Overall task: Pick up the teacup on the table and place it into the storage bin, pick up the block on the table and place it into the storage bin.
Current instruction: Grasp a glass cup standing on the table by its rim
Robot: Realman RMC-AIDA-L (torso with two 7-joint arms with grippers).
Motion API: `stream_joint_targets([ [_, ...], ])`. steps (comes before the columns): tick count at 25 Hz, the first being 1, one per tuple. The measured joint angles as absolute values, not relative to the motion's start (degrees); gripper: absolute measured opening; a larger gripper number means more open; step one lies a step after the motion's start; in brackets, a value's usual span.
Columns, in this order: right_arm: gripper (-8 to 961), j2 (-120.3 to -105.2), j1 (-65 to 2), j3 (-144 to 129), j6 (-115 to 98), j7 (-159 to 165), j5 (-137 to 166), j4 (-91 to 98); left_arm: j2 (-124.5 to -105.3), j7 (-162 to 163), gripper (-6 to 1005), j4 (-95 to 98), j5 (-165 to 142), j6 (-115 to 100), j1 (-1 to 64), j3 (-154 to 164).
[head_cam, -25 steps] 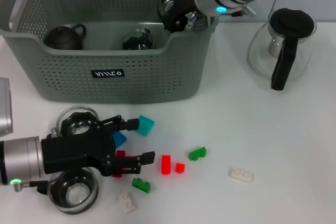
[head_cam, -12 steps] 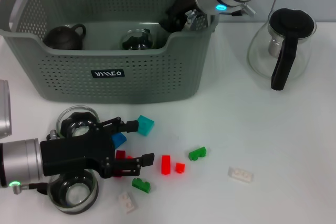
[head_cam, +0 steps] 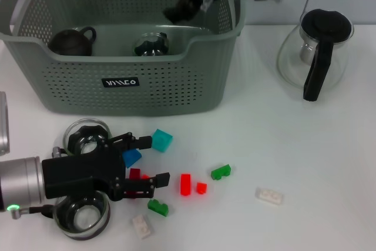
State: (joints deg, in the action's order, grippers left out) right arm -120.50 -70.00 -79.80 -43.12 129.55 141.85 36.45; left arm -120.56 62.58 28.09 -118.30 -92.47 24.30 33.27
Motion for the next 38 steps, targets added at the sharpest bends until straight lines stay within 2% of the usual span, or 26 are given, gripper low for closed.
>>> stream_joint_targets([
  [6, 742, -120.50, -61.49, -79.51, -50.05, 131.96, 138.71, 57.02, -120.25, 62.64, 865, 28.38, -118.23, -94.00, 23.96, 32.43],
  [13, 938, -120.17, -43.36, -79.50, -58.72, 125.67, 121.04, 81.00, -118.95, 62.67, 864, 28.55, -118.20, -97.73, 23.90, 30.92],
  [16, 941, -120.07, -35.15, -79.00, -63.15, 120.51, 112.08, 86.30, -118.28, 62.67, 864, 28.91, -118.25, -99.68, 23.78, 30.41],
  [21, 944, -120.09, -26.24, -77.00, -71.86, 110.93, 103.48, 87.43, -117.94, 62.67, 863, 31.68, -118.62, -104.10, 22.81, 30.15],
  [29, 944, -120.15, -21.01, -75.56, -86.35, 99.57, 103.22, 80.14, -117.47, 64.20, 862, 38.65, -120.65, -109.57, 19.60, 30.58],
  [38, 945, -120.28, -24.97, -75.52, -86.23, 98.48, 103.83, 67.56, -118.45, 70.71, 861, 50.74, -131.46, -113.82, 18.83, 30.87],
])
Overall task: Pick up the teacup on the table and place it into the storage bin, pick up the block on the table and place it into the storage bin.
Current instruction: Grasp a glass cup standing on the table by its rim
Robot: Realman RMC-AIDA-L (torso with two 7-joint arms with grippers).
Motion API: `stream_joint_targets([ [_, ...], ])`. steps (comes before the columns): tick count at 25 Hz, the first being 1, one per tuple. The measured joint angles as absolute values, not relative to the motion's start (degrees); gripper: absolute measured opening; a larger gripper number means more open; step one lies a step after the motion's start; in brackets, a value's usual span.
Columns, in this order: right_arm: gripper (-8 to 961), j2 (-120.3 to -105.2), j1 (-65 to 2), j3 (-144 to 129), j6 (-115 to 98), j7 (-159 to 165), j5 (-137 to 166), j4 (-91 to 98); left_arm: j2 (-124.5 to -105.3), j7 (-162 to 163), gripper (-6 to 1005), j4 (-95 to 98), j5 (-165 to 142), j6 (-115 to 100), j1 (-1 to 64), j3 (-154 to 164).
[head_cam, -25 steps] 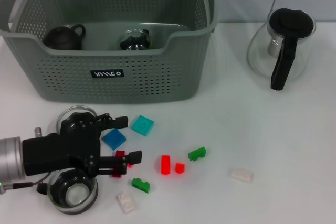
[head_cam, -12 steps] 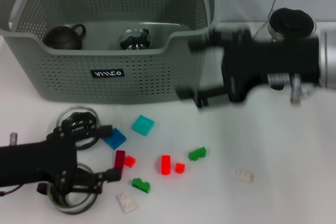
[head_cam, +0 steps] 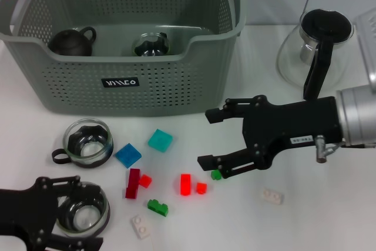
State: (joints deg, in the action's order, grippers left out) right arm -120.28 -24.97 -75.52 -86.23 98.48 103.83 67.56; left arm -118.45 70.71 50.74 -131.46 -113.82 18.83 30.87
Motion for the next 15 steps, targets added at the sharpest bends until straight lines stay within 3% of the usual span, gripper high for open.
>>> stream_joint_targets([
  [9, 945, -120.45, -29.50, -76.33, -84.48, 98.31, 103.69, 61.74, -123.92, 77.68, 859, 72.61, -141.33, -116.37, 18.71, 34.15],
  [15, 945, -120.50, -30.81, -76.51, -83.17, 98.04, 103.65, 60.14, -124.29, 85.48, 858, 77.25, -142.13, -116.39, 19.21, 39.57],
])
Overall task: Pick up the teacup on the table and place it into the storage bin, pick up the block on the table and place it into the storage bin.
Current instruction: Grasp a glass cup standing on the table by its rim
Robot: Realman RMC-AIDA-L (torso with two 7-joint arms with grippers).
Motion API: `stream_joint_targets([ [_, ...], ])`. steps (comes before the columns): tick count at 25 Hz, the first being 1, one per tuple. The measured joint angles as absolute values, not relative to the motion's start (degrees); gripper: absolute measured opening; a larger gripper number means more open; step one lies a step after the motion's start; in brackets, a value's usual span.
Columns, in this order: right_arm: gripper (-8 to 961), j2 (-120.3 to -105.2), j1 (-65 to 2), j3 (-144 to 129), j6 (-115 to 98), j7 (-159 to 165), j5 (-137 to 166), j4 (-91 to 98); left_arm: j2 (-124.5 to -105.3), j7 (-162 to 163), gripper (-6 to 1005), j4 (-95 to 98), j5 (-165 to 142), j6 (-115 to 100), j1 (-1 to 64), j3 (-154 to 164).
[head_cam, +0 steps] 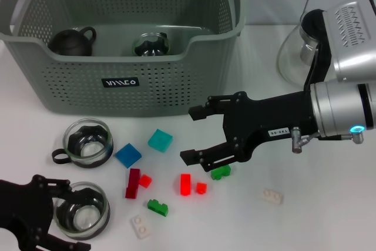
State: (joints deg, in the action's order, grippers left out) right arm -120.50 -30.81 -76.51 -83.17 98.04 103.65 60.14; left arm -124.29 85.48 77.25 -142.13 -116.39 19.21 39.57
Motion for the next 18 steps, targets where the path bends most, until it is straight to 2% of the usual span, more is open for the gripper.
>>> stream_joint_targets([
  [18, 944, -120.56, -32.78, -77.96, -79.92, 96.81, 103.53, 56.62, -124.48, 96.18, 856, 80.28, -147.46, -107.79, 18.83, 57.01],
])
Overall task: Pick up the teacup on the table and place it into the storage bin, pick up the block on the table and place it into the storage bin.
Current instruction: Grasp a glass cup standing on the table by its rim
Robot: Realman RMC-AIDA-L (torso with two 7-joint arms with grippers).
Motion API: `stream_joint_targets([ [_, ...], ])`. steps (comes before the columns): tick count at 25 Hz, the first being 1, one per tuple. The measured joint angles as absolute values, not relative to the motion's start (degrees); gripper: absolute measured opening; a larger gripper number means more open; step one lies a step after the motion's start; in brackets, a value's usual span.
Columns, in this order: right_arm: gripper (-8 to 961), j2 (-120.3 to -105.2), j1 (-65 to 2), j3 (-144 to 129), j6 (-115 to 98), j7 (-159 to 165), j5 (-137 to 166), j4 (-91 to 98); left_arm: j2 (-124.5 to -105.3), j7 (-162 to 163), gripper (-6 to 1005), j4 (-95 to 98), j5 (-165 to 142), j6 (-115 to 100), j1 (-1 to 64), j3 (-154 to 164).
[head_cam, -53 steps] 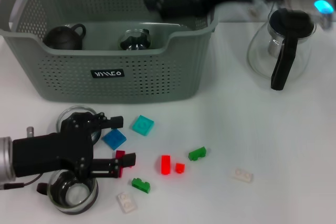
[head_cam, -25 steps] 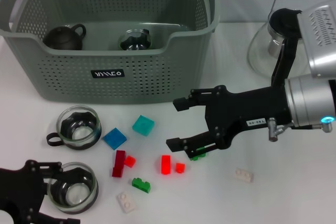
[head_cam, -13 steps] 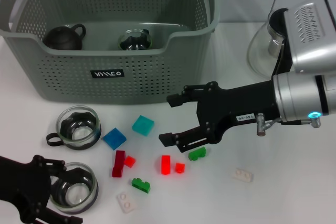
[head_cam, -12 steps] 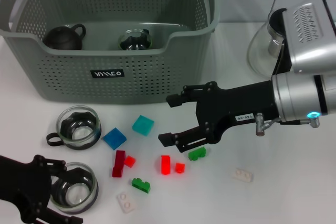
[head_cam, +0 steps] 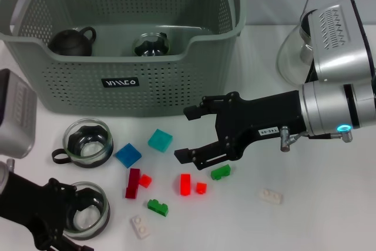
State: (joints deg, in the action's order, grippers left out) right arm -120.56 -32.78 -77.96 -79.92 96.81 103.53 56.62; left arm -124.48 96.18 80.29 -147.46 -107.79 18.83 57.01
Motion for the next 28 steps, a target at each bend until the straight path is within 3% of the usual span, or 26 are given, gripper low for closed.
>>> stream_joint_targets([
  [28, 944, -120.58, -33.04, -78.57, -78.38, 96.76, 103.33, 55.89, -124.54, 98.89, 852, 77.37, -150.80, -103.72, 19.09, 65.93],
])
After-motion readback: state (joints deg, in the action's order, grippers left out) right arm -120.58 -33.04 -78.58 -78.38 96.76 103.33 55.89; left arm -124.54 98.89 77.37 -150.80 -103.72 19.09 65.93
